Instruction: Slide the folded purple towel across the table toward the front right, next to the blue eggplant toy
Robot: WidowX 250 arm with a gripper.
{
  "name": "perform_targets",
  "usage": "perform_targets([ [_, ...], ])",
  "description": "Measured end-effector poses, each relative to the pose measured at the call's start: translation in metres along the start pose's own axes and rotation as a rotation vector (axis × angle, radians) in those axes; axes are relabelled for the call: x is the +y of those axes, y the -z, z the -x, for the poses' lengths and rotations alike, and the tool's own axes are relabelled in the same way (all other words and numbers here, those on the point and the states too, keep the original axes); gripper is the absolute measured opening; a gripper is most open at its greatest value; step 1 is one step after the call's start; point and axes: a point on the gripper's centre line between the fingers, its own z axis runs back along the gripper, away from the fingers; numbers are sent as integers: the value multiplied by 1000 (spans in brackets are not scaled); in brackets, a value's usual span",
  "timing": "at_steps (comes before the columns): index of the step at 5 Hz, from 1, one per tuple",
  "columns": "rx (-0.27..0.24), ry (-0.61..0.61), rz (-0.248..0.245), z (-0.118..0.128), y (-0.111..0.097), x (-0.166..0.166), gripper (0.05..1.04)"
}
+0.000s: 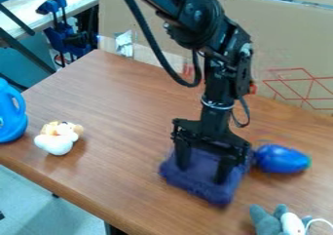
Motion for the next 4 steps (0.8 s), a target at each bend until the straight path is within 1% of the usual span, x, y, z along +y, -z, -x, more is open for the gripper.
perform_targets([
  [1, 64, -31, -3, 20, -6, 2, 1007],
  [2, 77, -56, 17, 32, -7, 7, 1007],
  [3, -40, -77, 29, 26, -31, 10, 1007],
  [4, -169, -18, 62, 26, -64, 7, 1007],
])
